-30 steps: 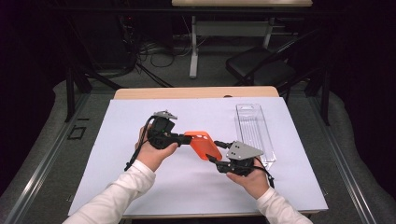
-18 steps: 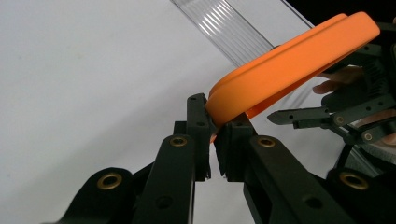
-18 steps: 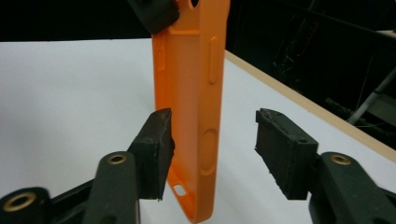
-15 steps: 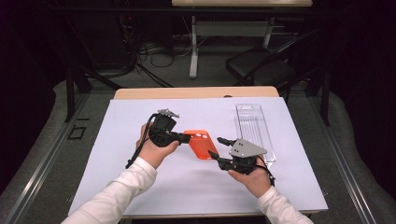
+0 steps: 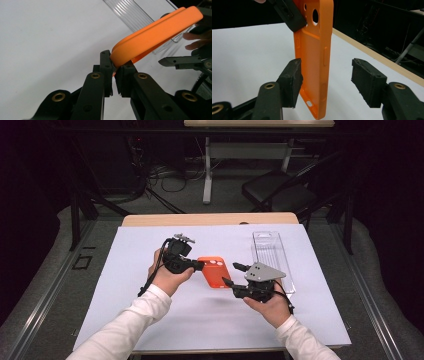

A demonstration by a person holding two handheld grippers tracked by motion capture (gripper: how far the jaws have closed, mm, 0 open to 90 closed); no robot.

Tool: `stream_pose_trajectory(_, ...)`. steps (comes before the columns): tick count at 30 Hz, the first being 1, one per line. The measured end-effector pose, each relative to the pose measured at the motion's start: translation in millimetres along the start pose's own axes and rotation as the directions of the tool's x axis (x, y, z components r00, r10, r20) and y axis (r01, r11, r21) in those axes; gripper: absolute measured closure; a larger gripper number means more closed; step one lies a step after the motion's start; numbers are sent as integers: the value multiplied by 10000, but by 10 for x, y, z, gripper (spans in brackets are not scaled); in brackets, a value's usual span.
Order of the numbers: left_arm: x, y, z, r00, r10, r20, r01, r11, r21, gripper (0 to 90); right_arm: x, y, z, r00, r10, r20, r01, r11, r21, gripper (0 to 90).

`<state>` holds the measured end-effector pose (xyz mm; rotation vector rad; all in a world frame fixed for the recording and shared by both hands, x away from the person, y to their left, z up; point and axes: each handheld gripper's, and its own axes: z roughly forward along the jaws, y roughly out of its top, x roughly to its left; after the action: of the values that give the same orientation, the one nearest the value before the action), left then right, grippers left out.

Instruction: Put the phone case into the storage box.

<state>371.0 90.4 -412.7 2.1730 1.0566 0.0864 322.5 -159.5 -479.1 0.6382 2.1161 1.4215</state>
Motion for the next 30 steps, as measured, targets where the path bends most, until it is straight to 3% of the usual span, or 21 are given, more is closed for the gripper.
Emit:
stream_pose_trajectory(8, -26, 2, 47, 9997, 104, -230, -99, 9998, 192, 842, 37, 142, 6, 9980, -566, 297, 561, 9982, 189, 439)
stream_pose_trajectory(16, -20, 16, 128, 9992, 90, -399, -75, 9993, 379, 842, 41, 171, 89, 9921, -1073, 656, 1052, 9938, 353, 459)
stream_pose_trajectory(21, -23, 35, 161, 9989, 73, -453, -53, 9990, 454, 842, 55, 210, 117, 9924, -1031, 674, 1012, 9944, 305, 507)
stream_pose_trajectory(25, -40, 44, 194, 9983, 174, -552, -142, 9982, 575, 842, 74, 256, 129, 9878, -1178, 1021, 1149, 9928, 334, 509)
stream_pose_trajectory(30, -52, 47, 211, 9972, 256, -703, -209, 9976, 658, 842, 79, 297, 138, 9859, -1182, 1181, 1121, 9921, 568, 606)
